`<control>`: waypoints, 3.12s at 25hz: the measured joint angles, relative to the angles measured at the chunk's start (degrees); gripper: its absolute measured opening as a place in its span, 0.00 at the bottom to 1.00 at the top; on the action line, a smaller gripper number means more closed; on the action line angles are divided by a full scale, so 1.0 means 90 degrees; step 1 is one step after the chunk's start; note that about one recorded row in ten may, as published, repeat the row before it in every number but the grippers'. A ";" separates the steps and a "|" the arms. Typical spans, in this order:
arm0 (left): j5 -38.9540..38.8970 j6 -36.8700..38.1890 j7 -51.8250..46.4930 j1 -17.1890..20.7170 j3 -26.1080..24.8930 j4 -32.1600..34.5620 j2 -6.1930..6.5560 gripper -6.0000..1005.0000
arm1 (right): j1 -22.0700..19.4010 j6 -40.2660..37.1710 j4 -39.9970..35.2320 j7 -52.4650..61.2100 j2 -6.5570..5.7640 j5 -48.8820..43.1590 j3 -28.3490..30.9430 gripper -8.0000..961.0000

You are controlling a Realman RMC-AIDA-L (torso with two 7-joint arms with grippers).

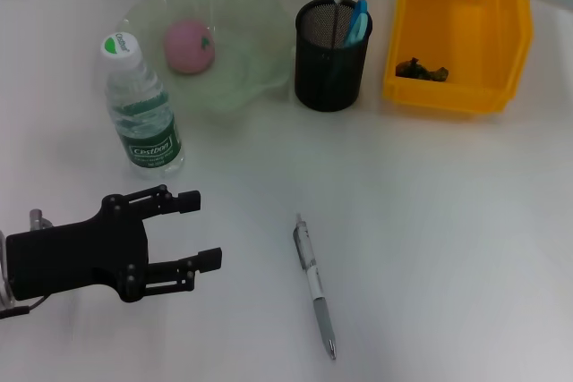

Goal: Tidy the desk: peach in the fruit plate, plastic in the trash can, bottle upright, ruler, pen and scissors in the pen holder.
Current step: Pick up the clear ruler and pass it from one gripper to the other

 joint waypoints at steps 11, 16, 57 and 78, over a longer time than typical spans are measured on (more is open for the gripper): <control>-0.0010 -0.0021 -0.0395 -0.0101 -0.0219 -0.0002 -0.0002 0.80 | 0.0726 -0.2088 0.3445 -0.5466 0.0012 0.4979 0.0024 0.42; -0.0016 -0.0012 -0.0471 -0.0151 -0.0274 -0.0002 -0.0005 0.80 | 0.0903 -0.2490 0.4121 -0.5907 0.0015 0.5497 0.0019 0.42; -0.0018 0.0005 -0.0551 -0.0217 -0.0219 -0.0158 -0.0071 0.80 | 0.1412 -0.2205 0.5206 -0.5048 0.0019 0.5979 -0.0831 0.42; -0.0025 0.0000 -0.0498 -0.0283 -0.0268 -0.0158 -0.0071 0.80 | 0.1394 -0.2134 0.5219 -0.5025 0.0018 0.6014 -0.0930 0.43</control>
